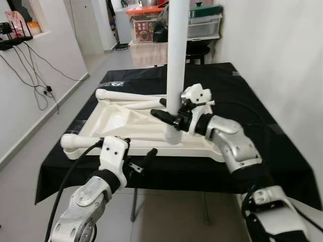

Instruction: Building children table

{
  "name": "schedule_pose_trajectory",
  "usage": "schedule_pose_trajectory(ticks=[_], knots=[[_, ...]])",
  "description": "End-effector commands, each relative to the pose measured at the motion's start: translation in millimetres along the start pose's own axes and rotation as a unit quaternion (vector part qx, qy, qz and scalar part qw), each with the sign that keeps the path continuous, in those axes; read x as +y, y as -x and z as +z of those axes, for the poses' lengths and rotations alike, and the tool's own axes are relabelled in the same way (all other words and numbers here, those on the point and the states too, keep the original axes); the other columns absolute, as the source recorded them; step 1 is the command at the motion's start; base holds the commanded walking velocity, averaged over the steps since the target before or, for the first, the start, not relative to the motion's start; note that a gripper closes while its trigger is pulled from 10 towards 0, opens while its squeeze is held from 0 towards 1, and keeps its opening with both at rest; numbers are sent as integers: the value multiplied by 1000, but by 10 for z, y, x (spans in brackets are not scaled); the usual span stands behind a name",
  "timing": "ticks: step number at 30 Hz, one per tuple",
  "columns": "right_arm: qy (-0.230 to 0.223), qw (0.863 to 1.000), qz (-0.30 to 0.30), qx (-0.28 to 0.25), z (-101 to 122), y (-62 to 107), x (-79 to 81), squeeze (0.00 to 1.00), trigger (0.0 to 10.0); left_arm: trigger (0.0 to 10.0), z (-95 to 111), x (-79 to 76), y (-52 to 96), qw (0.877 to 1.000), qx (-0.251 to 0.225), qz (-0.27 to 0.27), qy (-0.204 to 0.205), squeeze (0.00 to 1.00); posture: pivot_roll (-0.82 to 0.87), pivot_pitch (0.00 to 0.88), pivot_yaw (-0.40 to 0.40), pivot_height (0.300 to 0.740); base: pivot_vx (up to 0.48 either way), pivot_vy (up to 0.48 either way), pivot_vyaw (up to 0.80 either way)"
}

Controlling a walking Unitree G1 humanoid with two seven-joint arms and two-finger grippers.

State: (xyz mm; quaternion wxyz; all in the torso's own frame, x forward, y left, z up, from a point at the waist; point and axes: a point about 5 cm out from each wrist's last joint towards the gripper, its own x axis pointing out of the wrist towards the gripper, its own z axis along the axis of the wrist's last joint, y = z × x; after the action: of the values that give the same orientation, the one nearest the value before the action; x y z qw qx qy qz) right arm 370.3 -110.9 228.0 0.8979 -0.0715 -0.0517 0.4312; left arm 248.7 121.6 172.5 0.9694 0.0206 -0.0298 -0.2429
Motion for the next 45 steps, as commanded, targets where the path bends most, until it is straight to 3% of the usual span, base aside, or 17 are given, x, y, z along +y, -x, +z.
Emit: schedule_pose_trajectory(ticks=[1, 3, 4, 9, 12, 20, 24, 28, 34, 41, 45], knots=[[4, 1000, -1, -3, 39, 0, -64, 0, 10000, 10000, -6, 7, 33, 1000, 6, -6, -20, 0, -60, 0, 48, 740, 0, 0, 0], [9, 1000, -4, 1, 56, 10, -108, 0, 10000, 10000, -1, 6, 46, 1000, 7, -8, -22, 0, -60, 4, 47, 740, 0, 0, 0], [8, 1000, -21, 9, 118, 49, -240, 0, 10000, 10000, 37, 14, 81, 1000, 4, -9, -20, 0, -61, 54, 55, 740, 0, 0, 0], [4, 999, -32, 12, 157, 74, -318, 0, 10000, 10000, 65, 16, 105, 1000, 2, -9, -19, 0, -62, 58, 57, 740, 0, 0, 0], [2, 1000, -11, 7, 215, 159, -370, 0, 10000, 10000, 118, 33, 174, 1000, 2, -10, -11, 0, -74, 110, 78, 740, 0, 0, -767], [18, 999, 41, -3, 231, 283, -318, 0, 10000, 10000, 92, 54, 306, 999, 27, -24, -11, 0, -88, 168, 108, 740, 0, 0, -480], [29, 993, 115, 2, 265, 330, -249, 0, 10000, 10000, 69, 38, 386, 998, 45, -43, -13, 0, -97, 201, 122, 740, 0, 0, 0], [34, 992, 123, 12, 260, 335, -269, 0, 10000, 10000, 68, 21, 404, 997, 49, -54, -14, 0, -98, 217, 127, 740, 0, 0, 0], [13, 989, 140, 42, 208, 435, -420, 0, 10000, 10000, 110, -73, 500, 995, 54, -88, -14, 0, -69, 252, 131, 740, 0, 0, 0], [11, 988, 148, 50, 196, 437, -430, 0, 10000, 10000, 148, -86, 545, 995, 50, -85, -16, 0, -61, 262, 133, 740, 0, 0, 0], [2, 989, 148, 8, 331, 432, -443, 0, 10000, 10000, 188, -61, 531, 997, 36, -68, -13, 0, -56, 265, 131, 740, 0, 0, 0]])
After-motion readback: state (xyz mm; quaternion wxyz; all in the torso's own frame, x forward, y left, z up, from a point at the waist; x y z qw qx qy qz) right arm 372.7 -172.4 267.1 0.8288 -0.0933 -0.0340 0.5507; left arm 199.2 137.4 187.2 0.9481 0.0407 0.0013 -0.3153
